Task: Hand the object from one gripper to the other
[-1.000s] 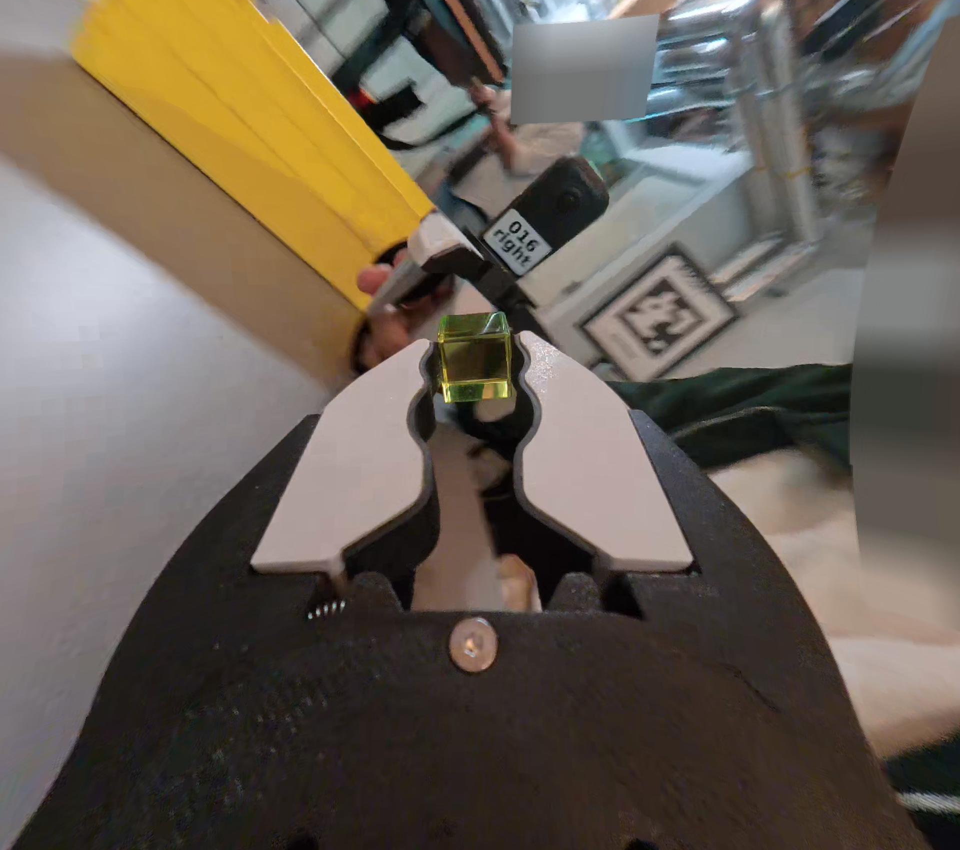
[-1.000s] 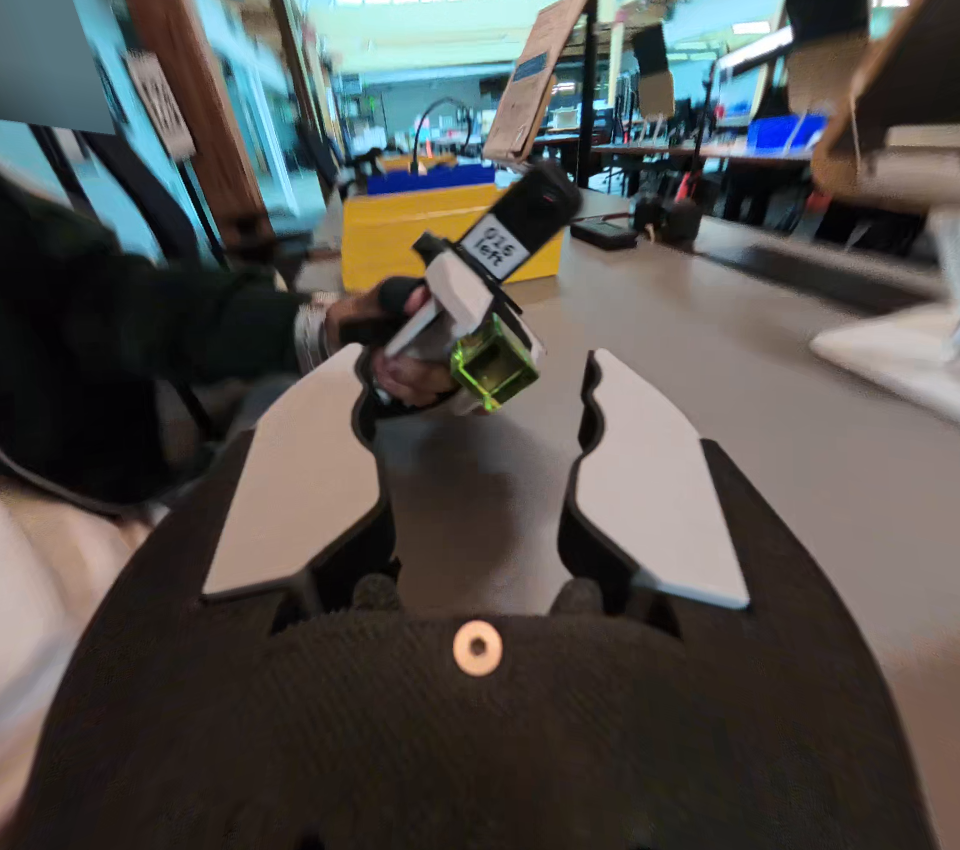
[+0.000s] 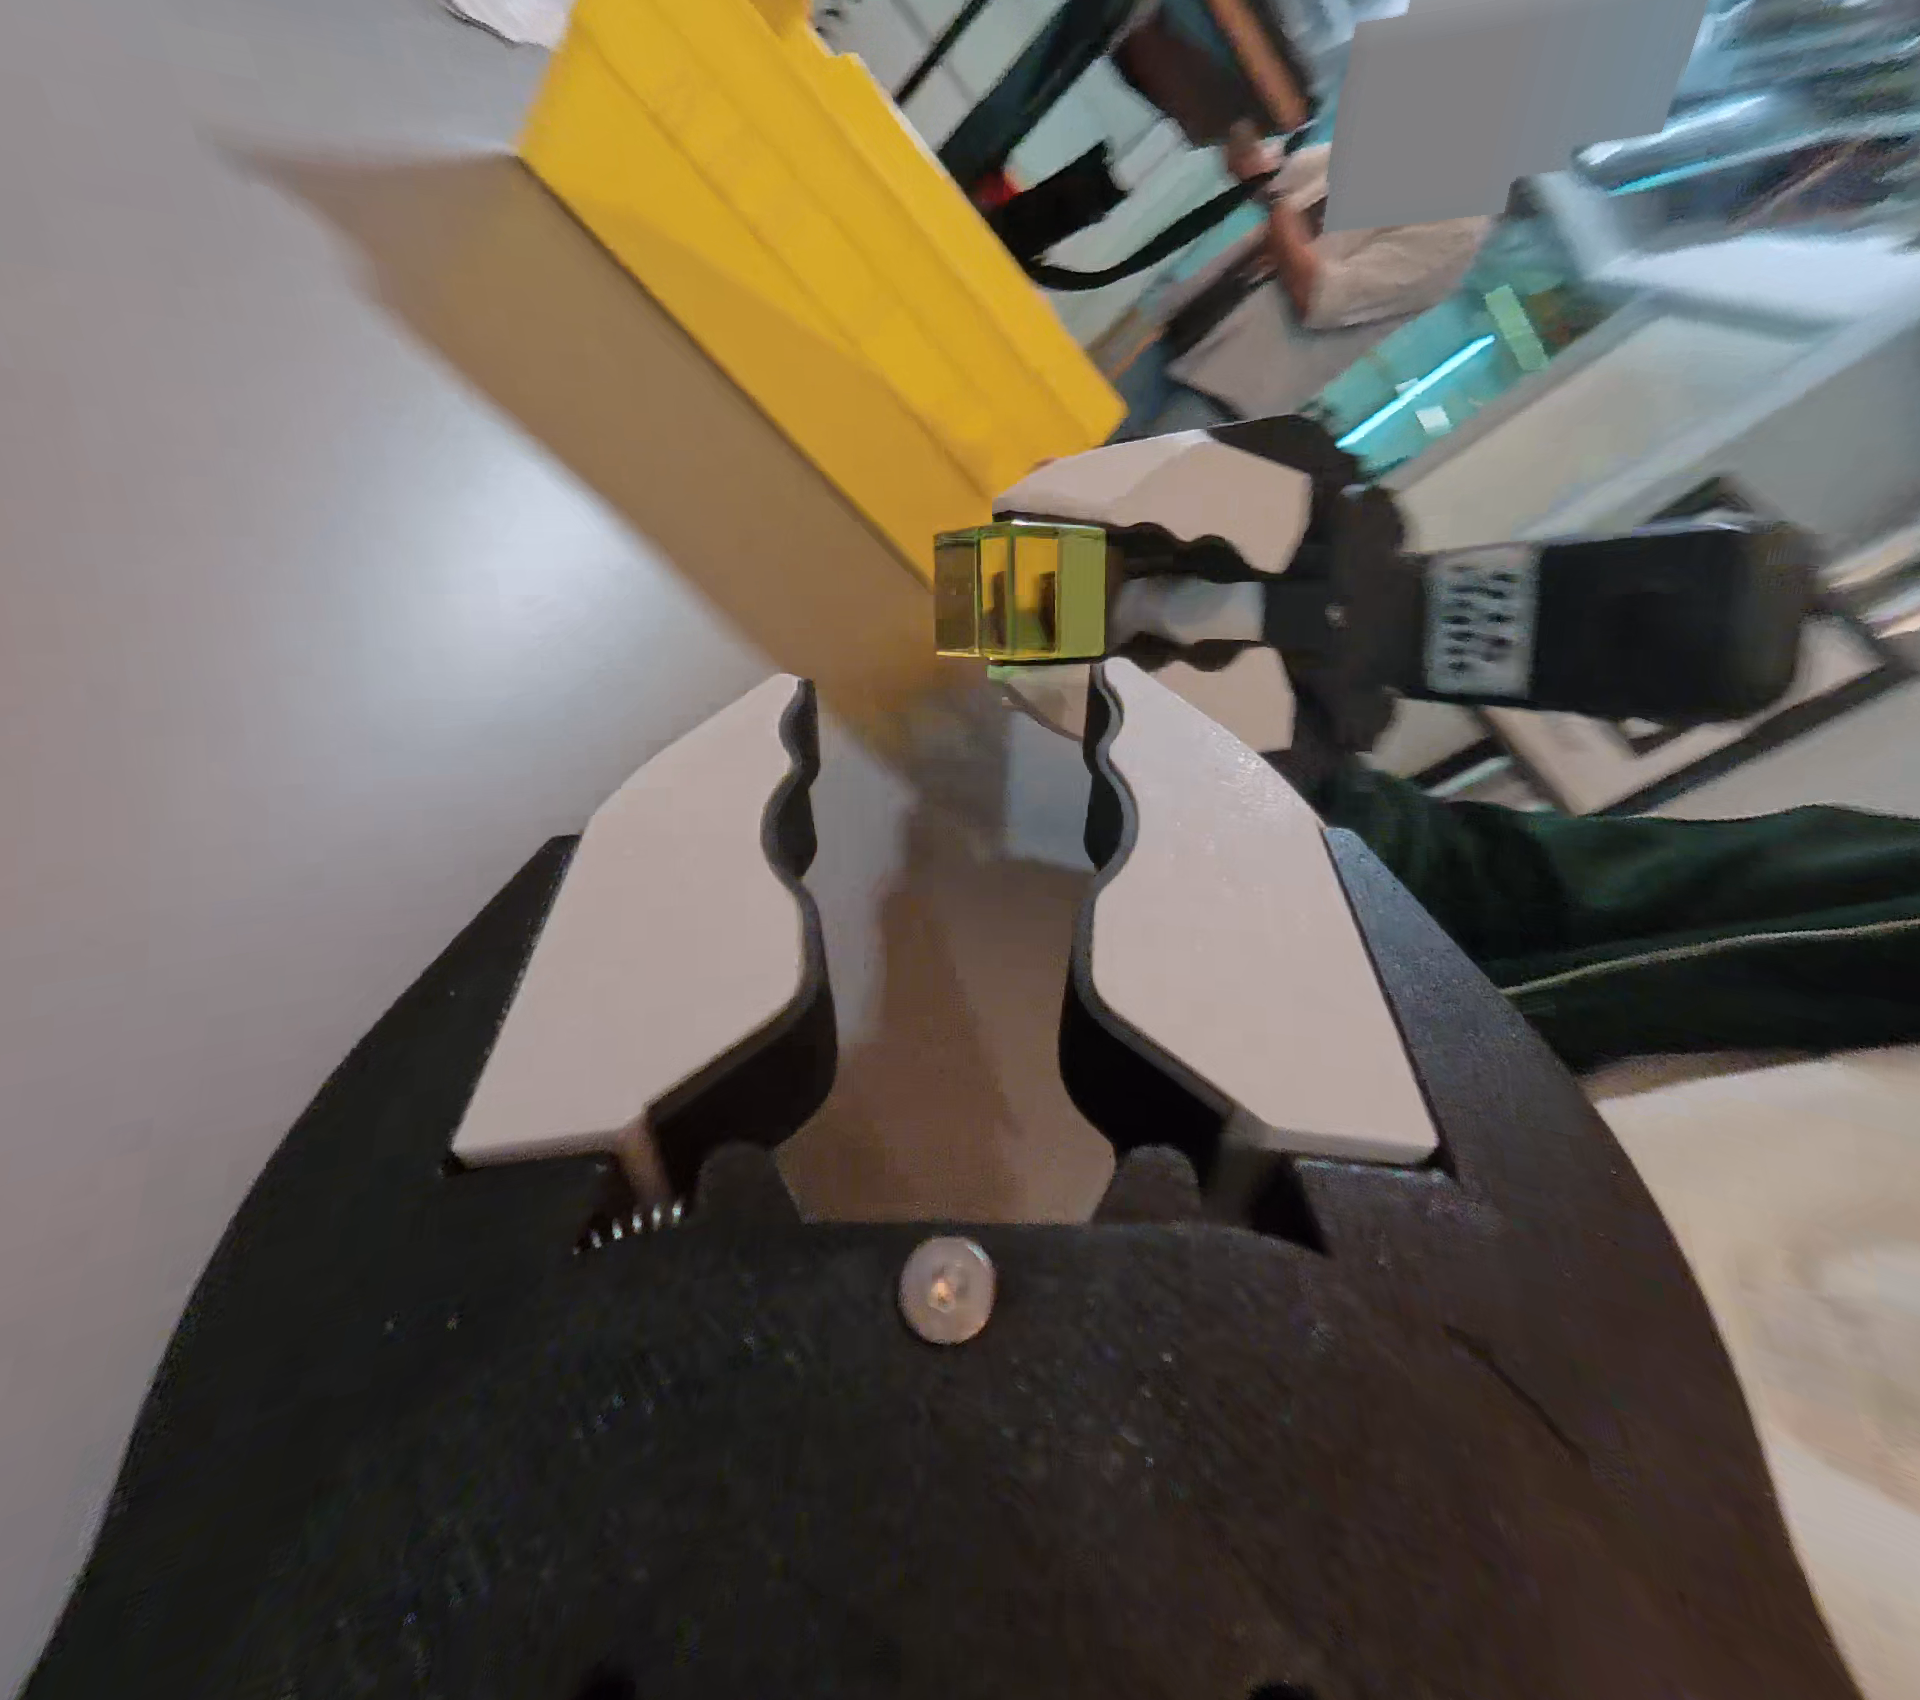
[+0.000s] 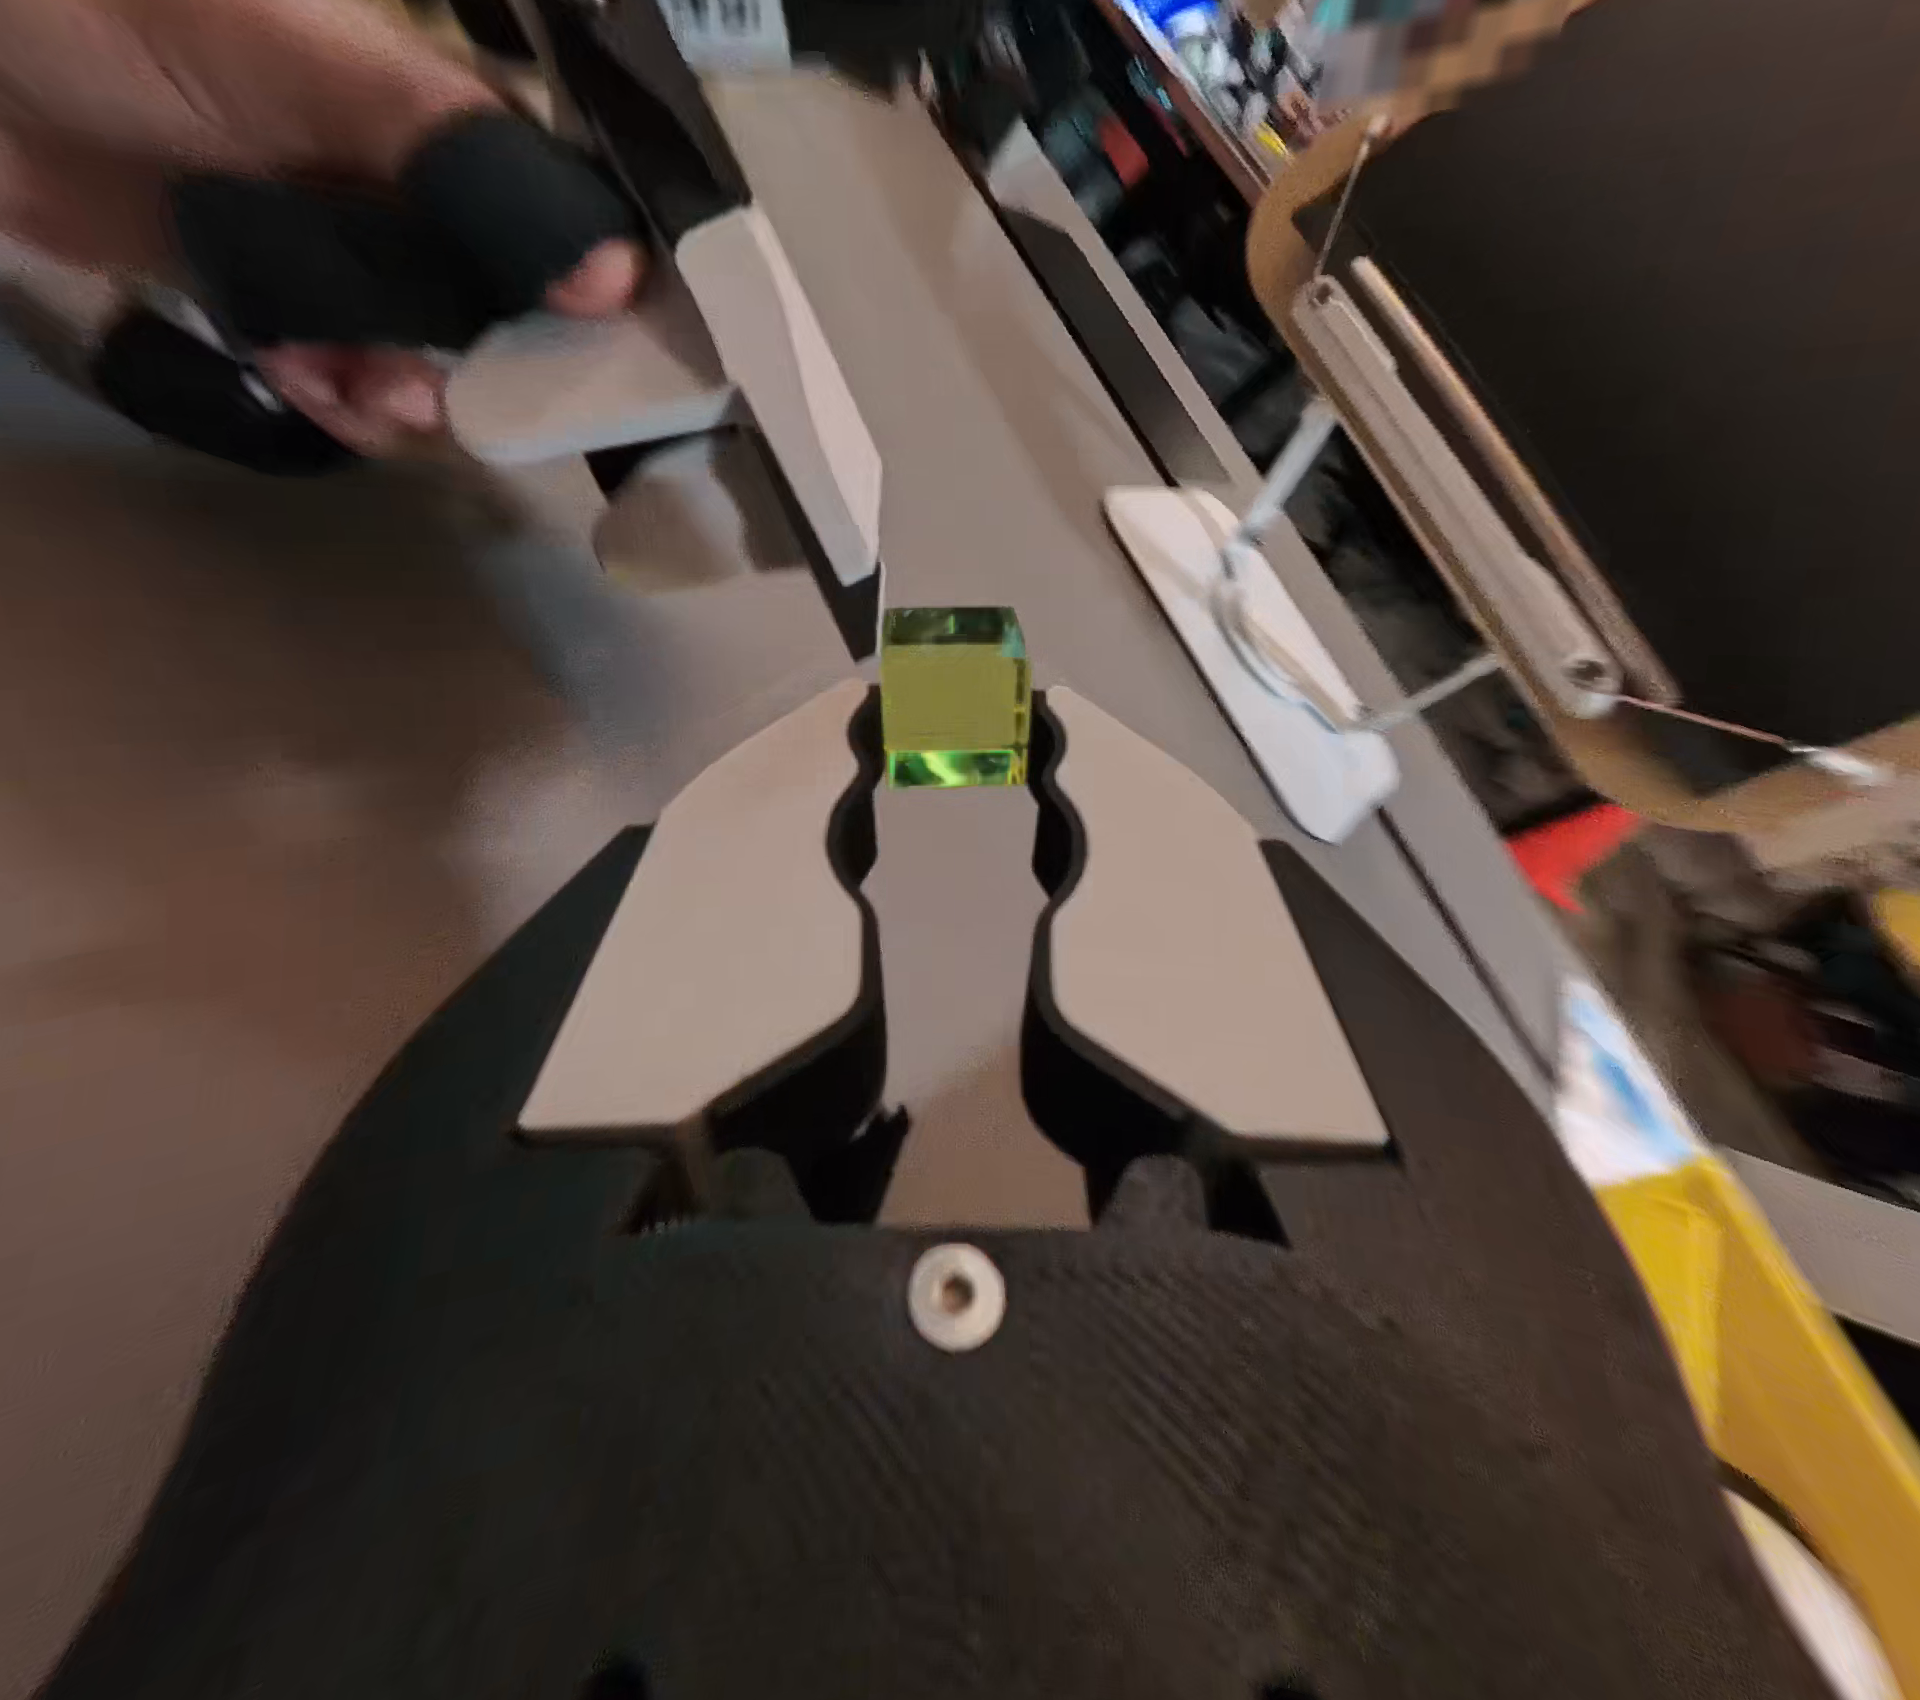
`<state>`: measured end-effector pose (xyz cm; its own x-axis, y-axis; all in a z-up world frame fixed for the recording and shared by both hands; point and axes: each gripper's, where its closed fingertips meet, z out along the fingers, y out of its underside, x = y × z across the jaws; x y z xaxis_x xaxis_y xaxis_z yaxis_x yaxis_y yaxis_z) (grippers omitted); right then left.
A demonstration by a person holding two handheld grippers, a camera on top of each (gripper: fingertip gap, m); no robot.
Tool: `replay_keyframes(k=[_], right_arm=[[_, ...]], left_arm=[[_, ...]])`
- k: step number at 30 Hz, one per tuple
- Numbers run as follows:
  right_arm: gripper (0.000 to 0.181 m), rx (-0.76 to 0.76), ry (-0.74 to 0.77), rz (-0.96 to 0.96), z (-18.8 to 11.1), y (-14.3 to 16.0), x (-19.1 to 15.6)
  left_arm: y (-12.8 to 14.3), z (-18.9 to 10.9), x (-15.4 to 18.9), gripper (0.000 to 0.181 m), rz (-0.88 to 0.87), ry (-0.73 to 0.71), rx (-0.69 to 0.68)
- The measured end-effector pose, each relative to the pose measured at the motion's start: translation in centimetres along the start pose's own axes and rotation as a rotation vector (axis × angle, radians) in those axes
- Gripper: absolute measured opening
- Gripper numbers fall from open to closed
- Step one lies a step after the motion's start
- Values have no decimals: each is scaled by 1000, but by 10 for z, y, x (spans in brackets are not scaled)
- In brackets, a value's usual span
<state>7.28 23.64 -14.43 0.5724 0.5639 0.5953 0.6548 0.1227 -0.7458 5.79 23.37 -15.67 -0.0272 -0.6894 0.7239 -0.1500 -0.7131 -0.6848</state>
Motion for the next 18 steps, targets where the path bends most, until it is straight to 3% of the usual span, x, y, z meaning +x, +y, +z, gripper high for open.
replay_keyframes(k=[3,6,10,16,18], right_arm=[[27,-172,97,-246,8,8,-7],[27,-268,124,-368,14,13,-15],[27,-279,149,-372,12,5,-15],[28,-238,188,-405,10,-2,-12],[56,-148,199,-370,11,-10,-12]], left_arm=[[2,1,-3,47,170,-131,-39],[8,6,0,45,271,-185,-82],[15,10,-4,30,347,-248,-123],[9,8,2,28,344,-212,-96],[2,4,6,28,330,-182,-52]])
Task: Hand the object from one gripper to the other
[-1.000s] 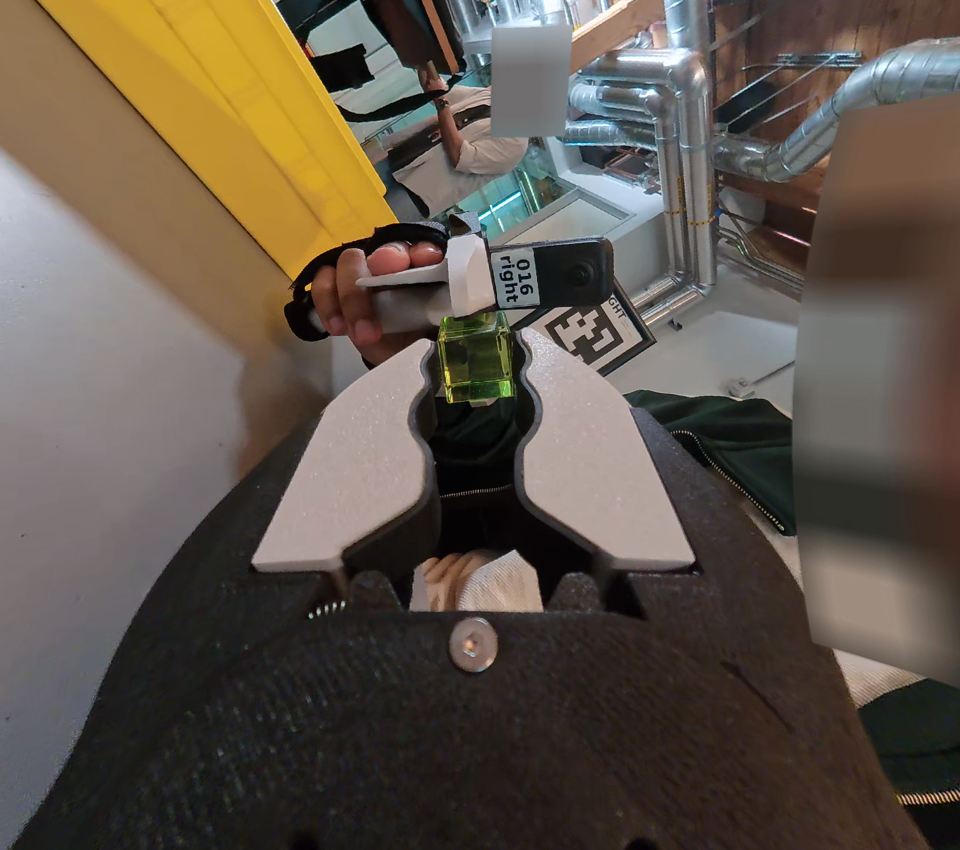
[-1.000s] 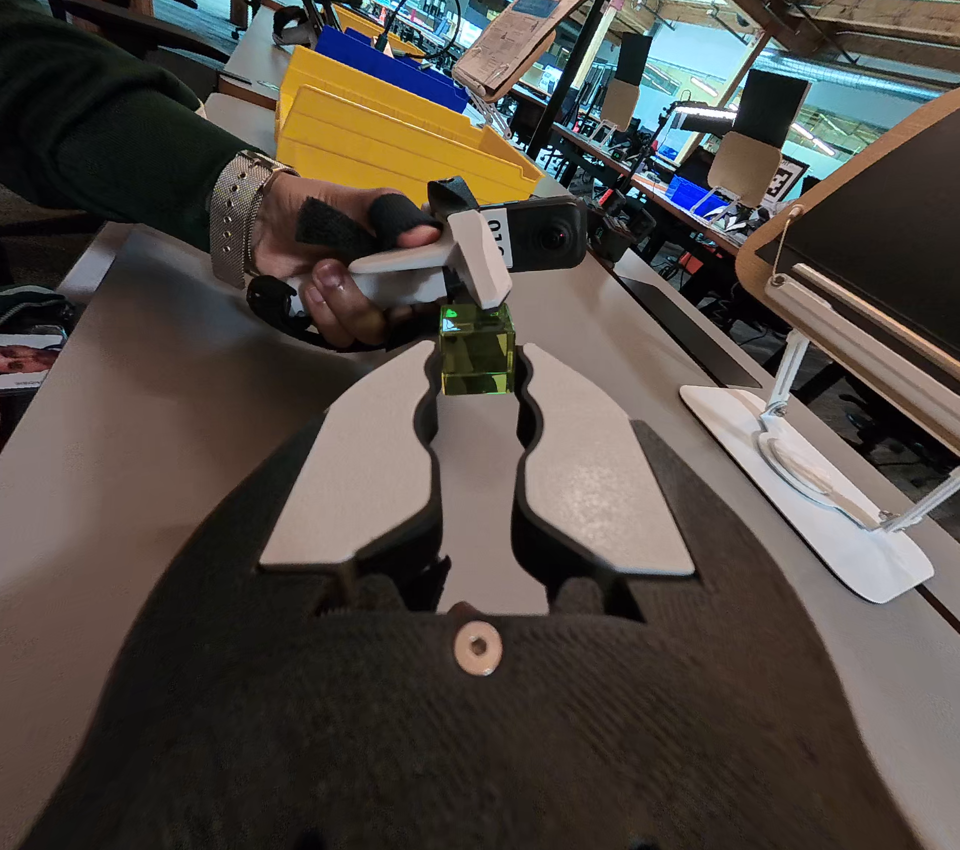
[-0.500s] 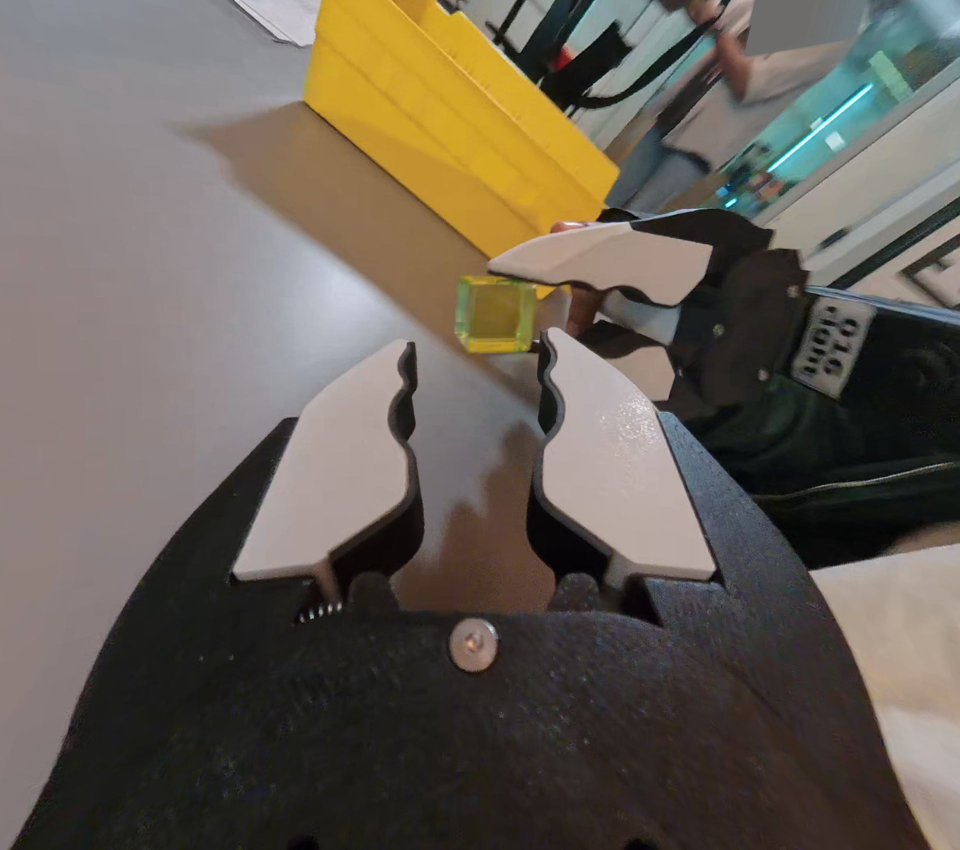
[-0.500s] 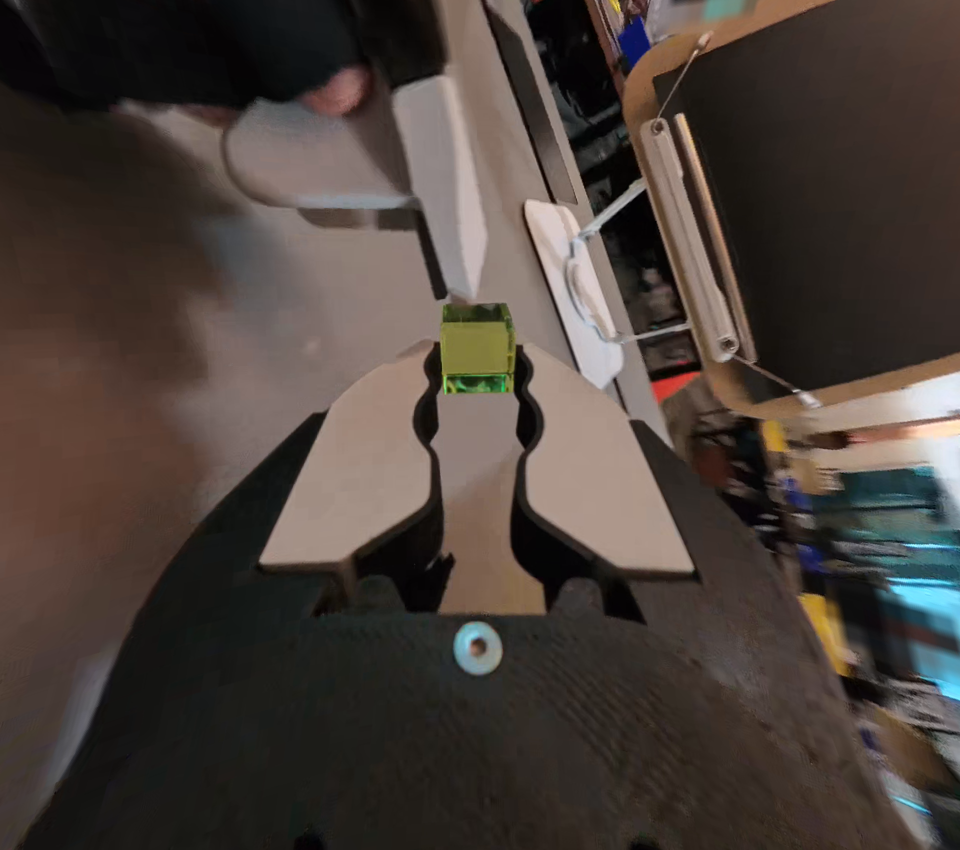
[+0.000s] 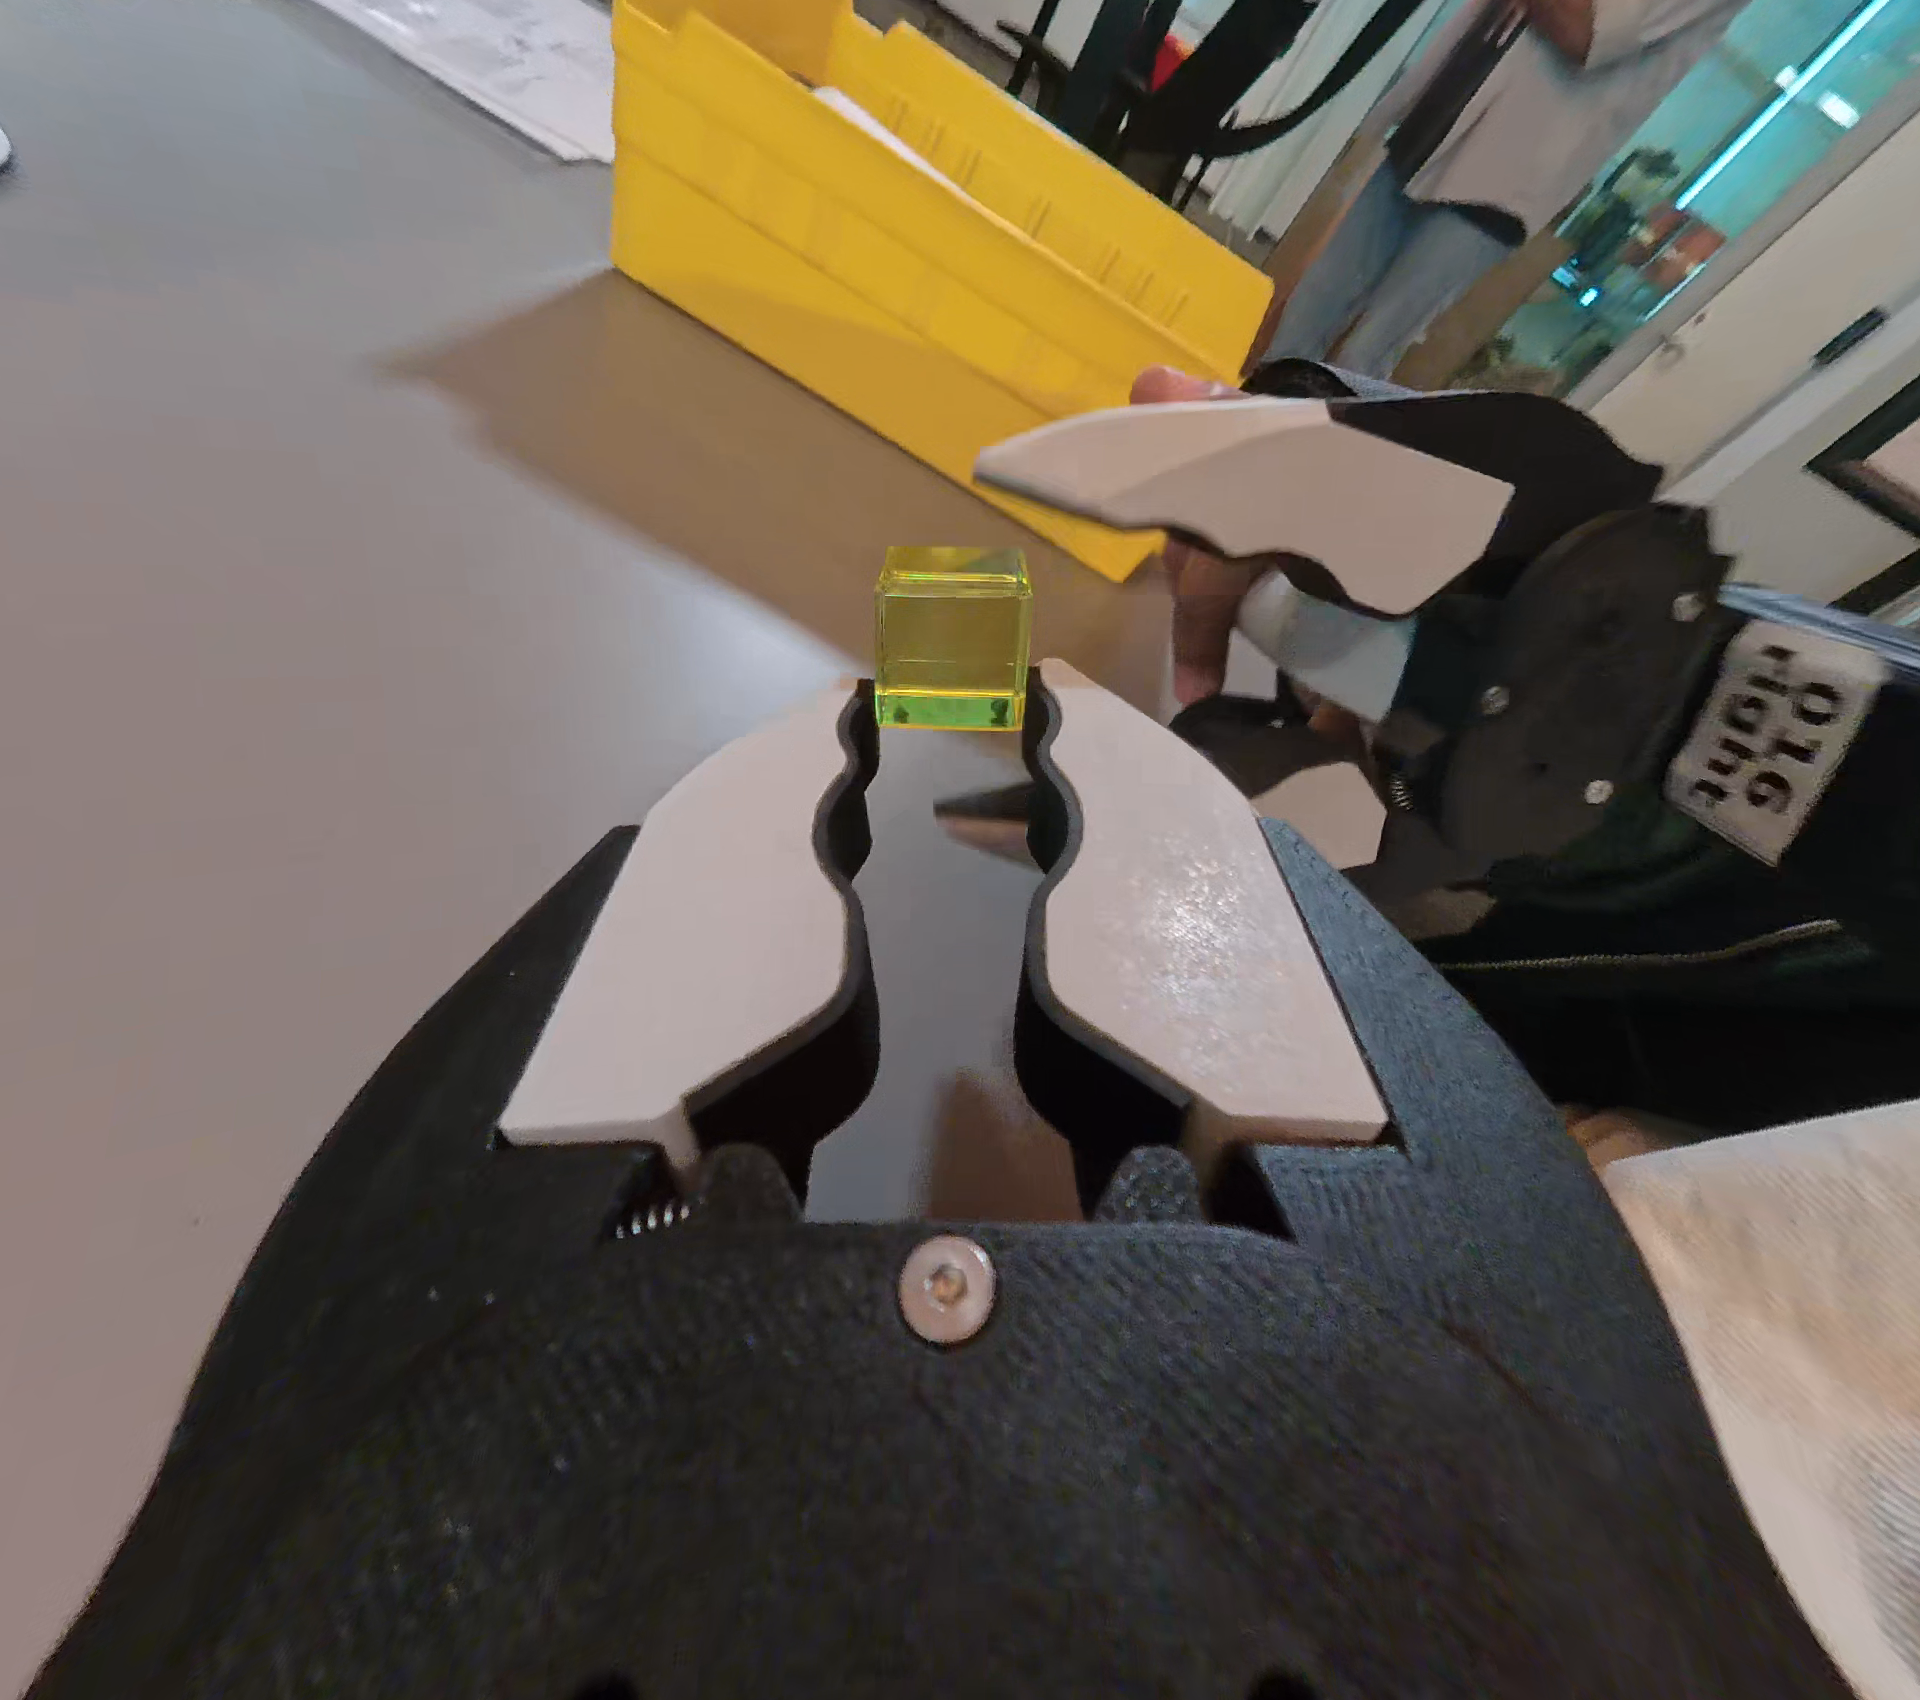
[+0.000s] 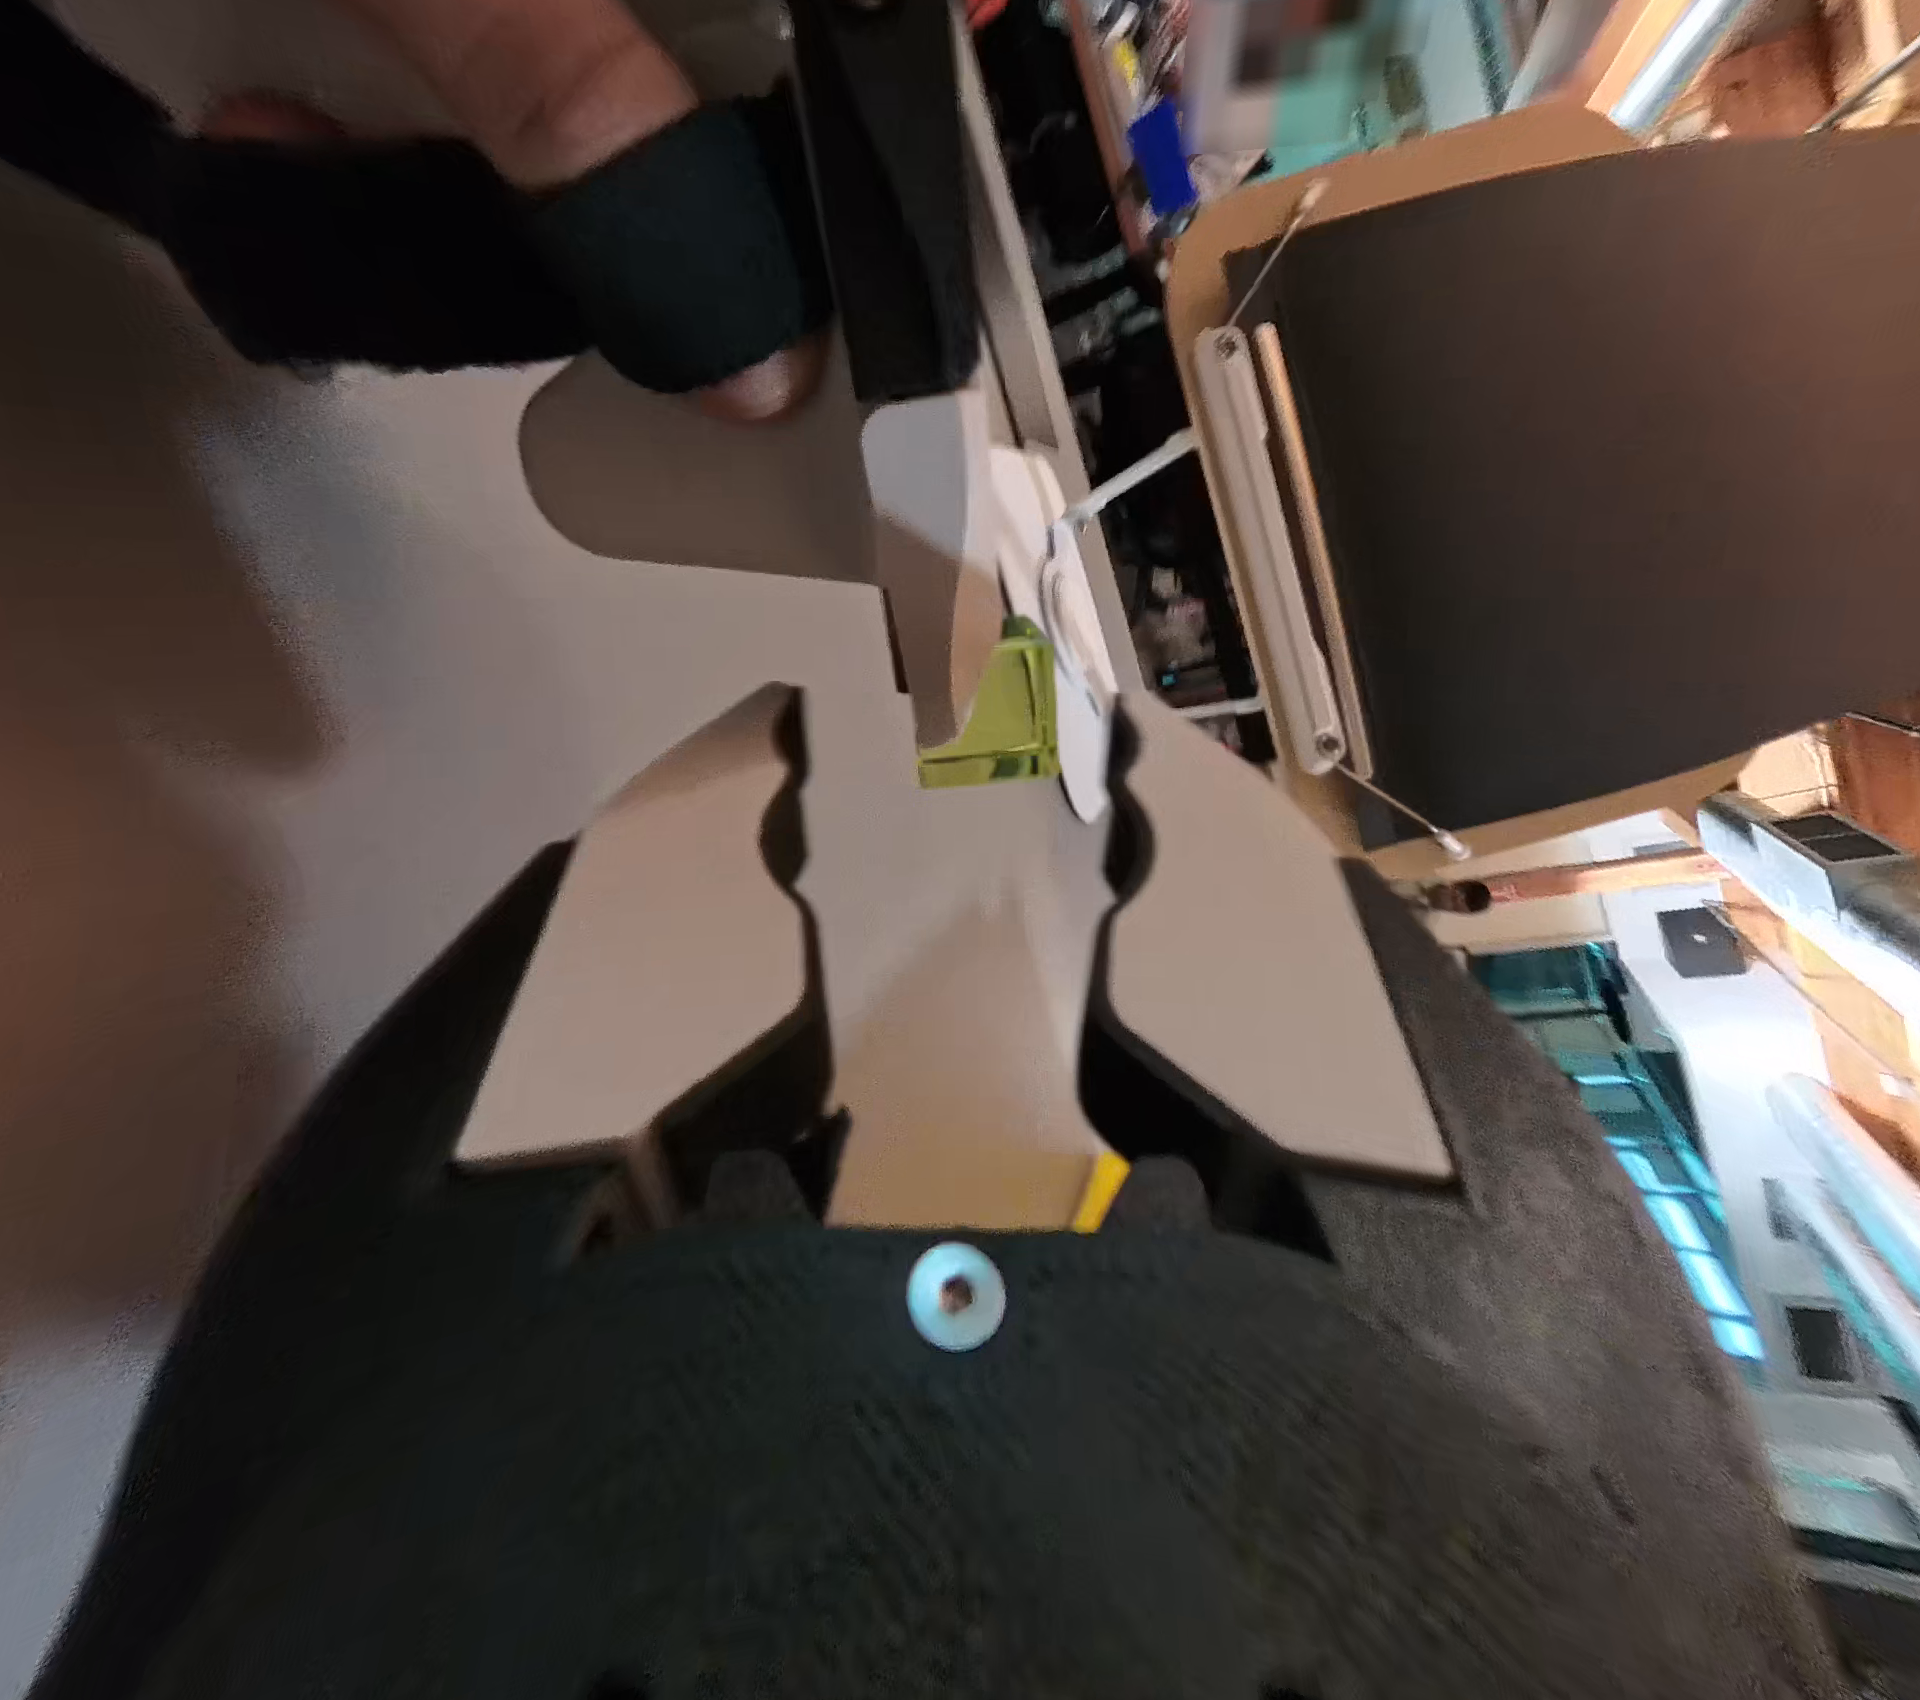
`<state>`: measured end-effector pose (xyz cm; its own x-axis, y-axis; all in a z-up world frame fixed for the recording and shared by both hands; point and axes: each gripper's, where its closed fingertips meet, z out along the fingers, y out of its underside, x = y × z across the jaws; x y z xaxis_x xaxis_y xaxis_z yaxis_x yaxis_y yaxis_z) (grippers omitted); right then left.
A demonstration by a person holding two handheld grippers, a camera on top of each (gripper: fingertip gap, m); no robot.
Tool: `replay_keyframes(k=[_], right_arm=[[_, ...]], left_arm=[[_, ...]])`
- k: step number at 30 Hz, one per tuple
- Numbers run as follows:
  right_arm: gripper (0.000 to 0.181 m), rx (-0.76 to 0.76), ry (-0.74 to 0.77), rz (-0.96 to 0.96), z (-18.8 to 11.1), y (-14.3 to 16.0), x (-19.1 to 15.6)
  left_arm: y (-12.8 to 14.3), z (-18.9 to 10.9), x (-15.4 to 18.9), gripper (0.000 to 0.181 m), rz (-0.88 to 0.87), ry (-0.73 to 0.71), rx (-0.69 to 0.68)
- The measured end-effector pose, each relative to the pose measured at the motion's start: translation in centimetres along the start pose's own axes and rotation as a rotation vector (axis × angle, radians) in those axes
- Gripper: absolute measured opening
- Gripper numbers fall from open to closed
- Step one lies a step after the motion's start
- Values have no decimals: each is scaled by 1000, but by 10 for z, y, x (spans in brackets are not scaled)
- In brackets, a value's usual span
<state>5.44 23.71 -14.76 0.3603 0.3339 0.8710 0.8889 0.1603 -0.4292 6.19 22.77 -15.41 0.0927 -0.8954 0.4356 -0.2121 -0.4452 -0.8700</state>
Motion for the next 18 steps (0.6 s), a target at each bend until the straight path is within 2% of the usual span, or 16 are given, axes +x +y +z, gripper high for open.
replay_keyframes(k=[3,6,7,10,12,16,18], right_arm=[[92,119,-80,247,1,-3,1],[115,251,-217,628,0,1,8],[117,295,-263,758,-2,3,12],[101,411,-385,1105,-7,7,25],[81,476,-473,1288,-12,5,31],[58,575,-638,1486,-20,-3,33],[54,610,-712,1538,-23,-8,32]], left_arm=[[-9,-9,-2,28,-58,64,62],[-16,-18,-3,28,-125,159,122],[-17,-19,-3,27,-138,190,130],[-18,-21,1,27,-138,253,142],[-17,-20,7,27,-123,283,137],[-14,-13,23,27,-100,338,119],[-12,-10,28,27,-104,353,117]])
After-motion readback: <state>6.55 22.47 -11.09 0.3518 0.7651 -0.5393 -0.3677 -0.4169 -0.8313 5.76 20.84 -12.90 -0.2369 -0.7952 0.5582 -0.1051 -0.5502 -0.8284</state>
